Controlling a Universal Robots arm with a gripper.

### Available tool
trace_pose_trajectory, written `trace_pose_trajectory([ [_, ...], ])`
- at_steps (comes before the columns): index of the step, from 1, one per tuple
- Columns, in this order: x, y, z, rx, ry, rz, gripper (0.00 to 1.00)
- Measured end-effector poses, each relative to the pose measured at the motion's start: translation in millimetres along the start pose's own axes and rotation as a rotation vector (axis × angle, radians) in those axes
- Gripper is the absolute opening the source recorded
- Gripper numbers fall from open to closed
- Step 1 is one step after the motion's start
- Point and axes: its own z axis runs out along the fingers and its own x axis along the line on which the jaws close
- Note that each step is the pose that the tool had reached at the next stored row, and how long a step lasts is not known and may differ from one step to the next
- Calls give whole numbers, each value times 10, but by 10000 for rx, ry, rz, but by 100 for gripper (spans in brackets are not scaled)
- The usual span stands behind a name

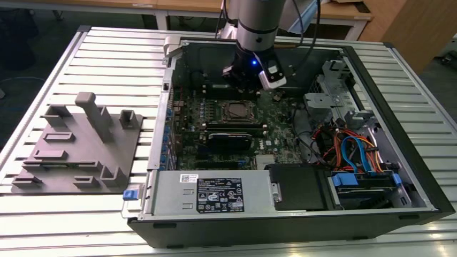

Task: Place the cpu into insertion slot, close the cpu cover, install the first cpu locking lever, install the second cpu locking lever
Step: 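Install the second cpu locking lever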

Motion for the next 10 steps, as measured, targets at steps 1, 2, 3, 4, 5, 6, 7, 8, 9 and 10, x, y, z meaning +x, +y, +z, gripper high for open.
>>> trace_pose_trajectory([
  [1, 0, -5, -1, 0, 0, 0, 10],
  [2, 0, -9, -1, 0, 0, 0, 10],
  [3, 0, -11, -1, -1, -1, 0, 10],
  [4, 0, -11, -1, -1, -1, 1, 10],
  [5, 0, -11, -1, 0, 0, 1, 10],
  [6, -1, -14, -1, 0, 0, 1, 10],
  [7, -1, -16, -2, 0, 0, 0, 10],
  [8, -1, -17, -2, 0, 0, 0, 10],
  [9, -1, -18, -2, 0, 0, 0, 10],
  [10, -1, -20, -2, 1, 0, 0, 10],
])
